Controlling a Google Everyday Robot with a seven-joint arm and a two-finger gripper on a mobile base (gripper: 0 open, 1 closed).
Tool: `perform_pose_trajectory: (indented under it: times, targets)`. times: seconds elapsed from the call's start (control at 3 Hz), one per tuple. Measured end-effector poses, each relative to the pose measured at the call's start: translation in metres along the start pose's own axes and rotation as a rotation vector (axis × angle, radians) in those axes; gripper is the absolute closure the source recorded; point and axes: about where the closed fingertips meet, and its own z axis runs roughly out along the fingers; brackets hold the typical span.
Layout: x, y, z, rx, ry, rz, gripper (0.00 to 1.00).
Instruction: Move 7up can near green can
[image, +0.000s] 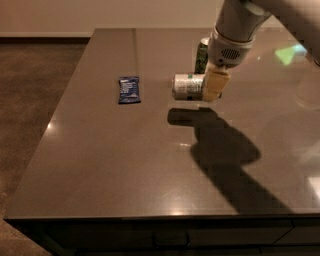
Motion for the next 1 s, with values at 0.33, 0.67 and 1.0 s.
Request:
perform_pose_trajectory:
  times: [0.33,0.67,1.0]
  targets:
    - [0.028,-0.025,0.002,0.011,0.015,0.074,1.0]
    - [0.047,-0.043,0.004,0.023,0.027,0.121,1.0]
    - [0.054,-0.059,0.006,0.037,0.024,0.15,1.0]
